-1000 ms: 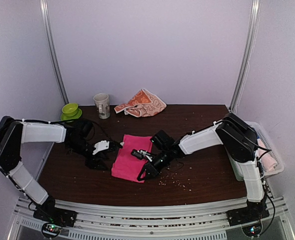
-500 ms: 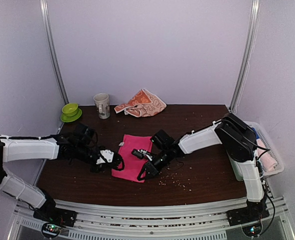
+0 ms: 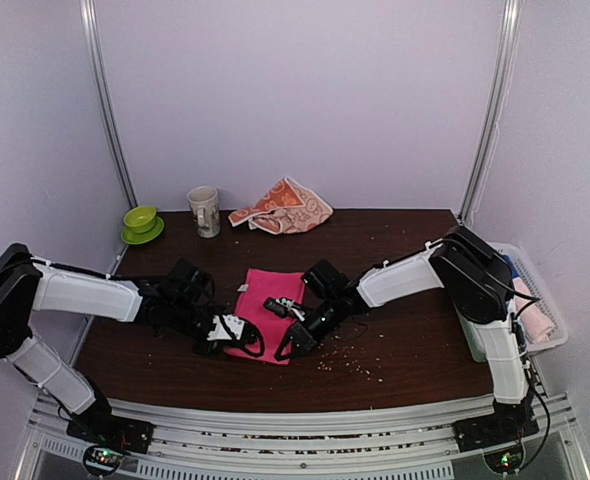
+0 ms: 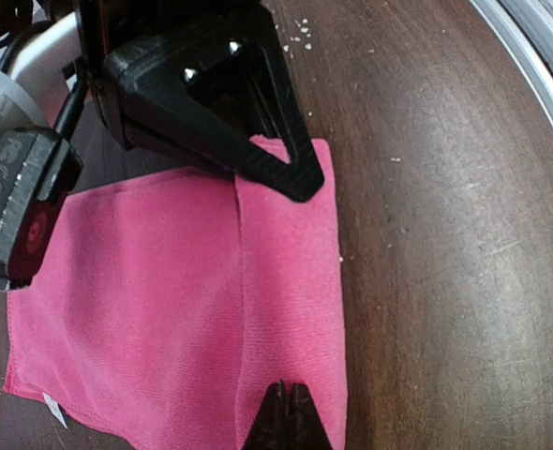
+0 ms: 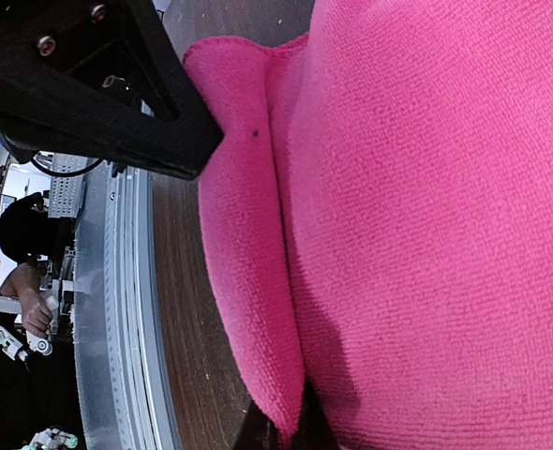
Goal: Roll the towels
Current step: Roll the towel at the center of the board.
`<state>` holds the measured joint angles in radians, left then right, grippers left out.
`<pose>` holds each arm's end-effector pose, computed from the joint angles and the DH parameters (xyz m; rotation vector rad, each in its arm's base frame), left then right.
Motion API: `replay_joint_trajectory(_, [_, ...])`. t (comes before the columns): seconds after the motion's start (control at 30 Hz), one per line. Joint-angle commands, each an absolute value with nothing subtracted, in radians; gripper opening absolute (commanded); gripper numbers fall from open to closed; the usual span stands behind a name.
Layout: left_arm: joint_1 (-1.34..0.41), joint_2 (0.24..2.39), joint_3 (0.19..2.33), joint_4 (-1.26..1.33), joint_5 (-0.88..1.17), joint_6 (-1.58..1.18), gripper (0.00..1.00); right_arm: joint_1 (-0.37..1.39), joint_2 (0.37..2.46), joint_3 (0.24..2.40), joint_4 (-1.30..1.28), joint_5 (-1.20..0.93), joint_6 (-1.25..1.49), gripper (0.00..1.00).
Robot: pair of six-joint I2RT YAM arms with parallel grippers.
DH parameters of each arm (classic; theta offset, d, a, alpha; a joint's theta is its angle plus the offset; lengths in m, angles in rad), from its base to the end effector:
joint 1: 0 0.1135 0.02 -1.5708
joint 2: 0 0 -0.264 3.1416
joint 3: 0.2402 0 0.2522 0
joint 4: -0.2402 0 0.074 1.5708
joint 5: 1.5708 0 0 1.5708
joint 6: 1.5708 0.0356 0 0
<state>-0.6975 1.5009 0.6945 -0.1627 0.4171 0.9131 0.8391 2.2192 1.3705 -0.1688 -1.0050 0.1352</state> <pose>0.2013 -0.1875 0.1537 1.8923 1.5936 -0.4370 0.2685 0.3439 0.1006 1.2965 -2.3358 -1.6326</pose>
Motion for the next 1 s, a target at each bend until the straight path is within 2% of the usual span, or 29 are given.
replay_joint_trajectory(0.0, [-0.702, 1.543, 0.717, -0.116, 0.376, 0.887, 0.0, 0.816, 2.289, 1.352, -0.272, -0.863, 0.133, 0.0])
replay_joint_trajectory(0.13, [-0.701, 1.572, 0.707, -0.076, 0.317, 0.858, 0.0, 0.815, 2.29, 1.356, -0.28, -0.863, 0.131, 0.0])
replay_joint_trajectory(0.33, [-0.702, 1.626, 0.719, -0.055, 0.263, 0.834, 0.0, 0.815, 2.262, 1.353, -0.293, -0.848, 0.118, 0.24])
replay_joint_trajectory(0.6, [-0.702, 1.676, 0.736, -0.103, 0.274, 0.838, 0.0, 0.811, 2.132, 1.328, -0.33, -0.78, 0.081, 0.43])
replay_joint_trajectory(0.97, [-0.7, 1.692, 0.718, -0.123, 0.299, 0.847, 0.0, 0.777, 1.923, 1.196, -0.273, -0.572, 0.022, 0.53])
